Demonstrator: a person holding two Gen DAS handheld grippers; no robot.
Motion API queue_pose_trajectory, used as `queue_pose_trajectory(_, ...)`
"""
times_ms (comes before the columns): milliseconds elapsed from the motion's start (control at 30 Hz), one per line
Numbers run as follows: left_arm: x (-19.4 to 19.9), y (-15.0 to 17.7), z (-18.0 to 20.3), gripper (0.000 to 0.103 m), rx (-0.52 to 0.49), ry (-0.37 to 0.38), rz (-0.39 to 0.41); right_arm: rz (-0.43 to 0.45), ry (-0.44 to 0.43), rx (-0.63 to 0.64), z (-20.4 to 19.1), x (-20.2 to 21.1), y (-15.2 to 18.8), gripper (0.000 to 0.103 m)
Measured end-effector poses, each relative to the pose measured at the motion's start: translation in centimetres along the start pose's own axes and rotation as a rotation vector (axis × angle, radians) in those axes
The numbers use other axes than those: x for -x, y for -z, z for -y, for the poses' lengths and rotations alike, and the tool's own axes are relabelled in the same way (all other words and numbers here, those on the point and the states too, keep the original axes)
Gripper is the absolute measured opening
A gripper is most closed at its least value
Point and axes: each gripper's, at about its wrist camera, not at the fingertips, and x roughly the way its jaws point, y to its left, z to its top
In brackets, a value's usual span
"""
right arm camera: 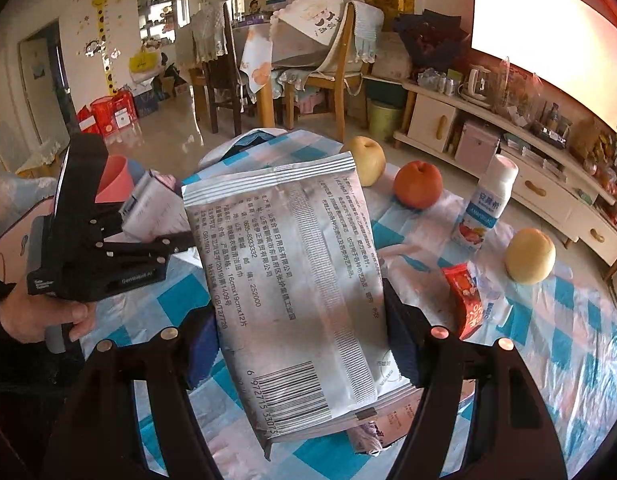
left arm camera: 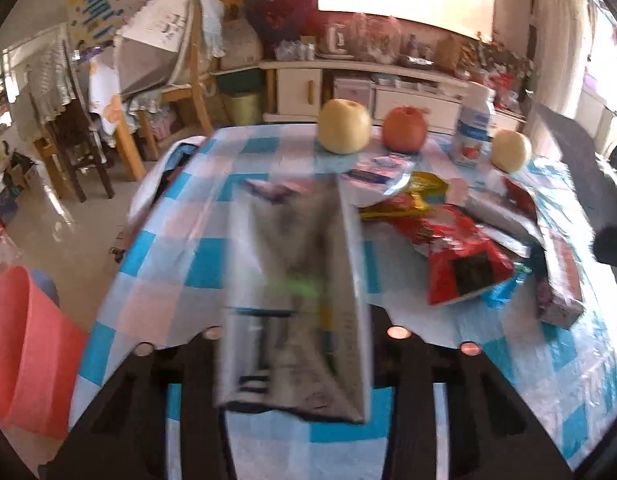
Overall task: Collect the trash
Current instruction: 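Lift the milk carton with the left tool while the right tool lifts the silver bag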
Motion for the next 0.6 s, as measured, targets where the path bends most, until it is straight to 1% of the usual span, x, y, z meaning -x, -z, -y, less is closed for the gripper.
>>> queue_pose_trajectory(33,-0.7,0.1,-0.1,0.078,0.005,-0.015,-0.014,0.008,-0.005,-0.012,0.2,-0.1,0.3,0.072)
queue_pose_trajectory(67,-1.3,0.2,-0.2,0.085,0.006,-0.006,-0.027,0.014,-0.011,-0.023,0.5,-0.2,0.6,0.072)
queue_pose_trajectory(133,-2.1,0.2,0.1,0.09,0.005,0.017,-0.045,0.014,-0.016,-0.034,0.9,-0.7,1.1,0.072)
queue_pose_trajectory(167,-2.5,0.2,0.2,0.092,0.001,0.019,-0.053,0.013,-0.019,-0.041,1.3,-1.0,1.4,0.072)
queue_pose_trajectory(200,-3.0,0.2,0.5,0.093,-0.007,0.003,-0.064,0.013,-0.021,-0.049,1.6,-1.1,1.6,0.072)
queue_pose_trajectory(300,-4.3,-0.1,0.7,0.094,-0.011,-0.027,-0.081,0.011,-0.036,-0.058,2.0,-1.3,1.7,0.072)
queue_pose_trajectory(367,-5.0,-0.4,0.4,0.094,0.012,-0.018,-0.108,0.014,-0.039,-0.05,2.1,-1.3,1.7,0.072)
queue_pose_trajectory(600,-5.4,-0.7,-1.8,0.094,0.118,0.018,-0.132,0.016,-0.06,-0.045,1.9,-1.3,1.8,0.072)
